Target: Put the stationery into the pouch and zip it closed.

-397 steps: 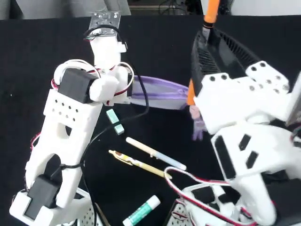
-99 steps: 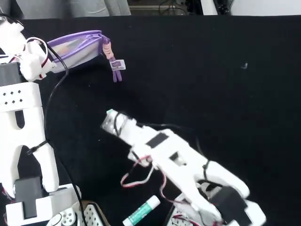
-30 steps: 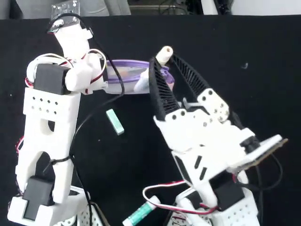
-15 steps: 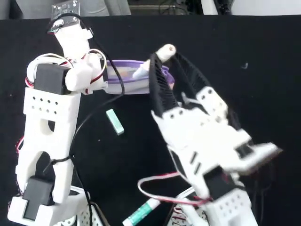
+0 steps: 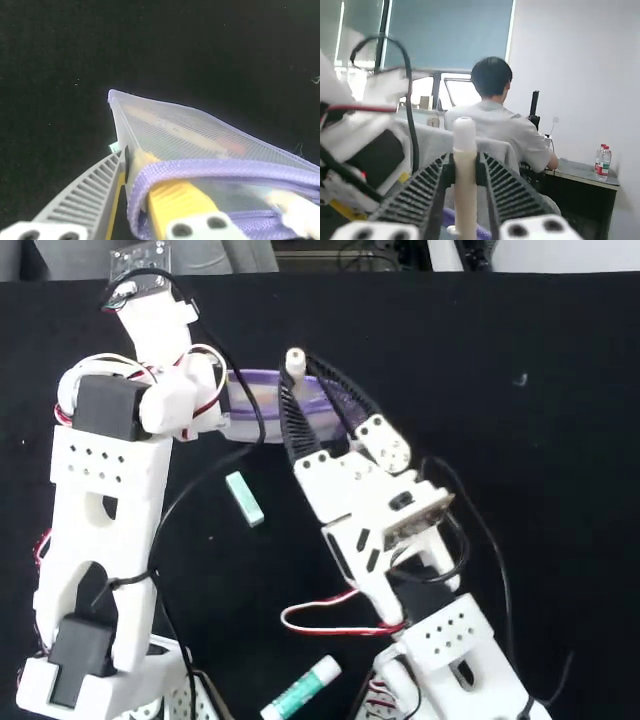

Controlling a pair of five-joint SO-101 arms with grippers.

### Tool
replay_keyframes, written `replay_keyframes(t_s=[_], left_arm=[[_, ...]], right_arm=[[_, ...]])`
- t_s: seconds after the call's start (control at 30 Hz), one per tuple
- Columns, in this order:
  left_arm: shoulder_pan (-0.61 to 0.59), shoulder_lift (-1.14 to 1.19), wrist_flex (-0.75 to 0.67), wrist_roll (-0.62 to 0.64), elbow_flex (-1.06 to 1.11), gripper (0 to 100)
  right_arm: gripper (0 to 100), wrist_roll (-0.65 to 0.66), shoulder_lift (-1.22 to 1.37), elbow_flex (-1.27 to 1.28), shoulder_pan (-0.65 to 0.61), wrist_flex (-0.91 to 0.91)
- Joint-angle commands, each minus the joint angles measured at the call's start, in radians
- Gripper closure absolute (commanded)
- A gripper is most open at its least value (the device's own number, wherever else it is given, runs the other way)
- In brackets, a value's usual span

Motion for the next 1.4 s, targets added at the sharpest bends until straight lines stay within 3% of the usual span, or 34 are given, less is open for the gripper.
replay_keyframes(t_s=[0.0,0.1,0.33,0.67,0.8,1.03,1.37], left_arm=[[0.002,-0.04,-0.005,-0.011,-0.071,97],[0.001,-0.038,-0.006,-0.011,-0.071,97],[-0.111,-0.037,-0.044,-0.011,-0.07,97],[-0.357,-0.037,-0.129,-0.011,-0.07,97],[-0.372,-0.037,-0.135,-0.011,-0.07,97],[-0.375,-0.037,-0.138,-0.014,-0.07,97],[-0.375,-0.037,-0.137,-0.015,-0.07,97]], right_arm=[[69.6,-0.011,0.004,-0.007,0.009,-0.021],[60.9,-0.005,0.002,-0.005,-0.012,-0.015],[72.3,0.0,-0.093,-0.004,-0.012,0.021],[75.8,0.006,-0.305,-0.231,-0.015,0.704],[75.8,0.158,-0.305,-0.338,-0.046,0.965],[75.8,0.471,-0.303,-0.435,-0.253,1.484],[75.8,0.672,-0.303,-0.414,-0.298,1.861]])
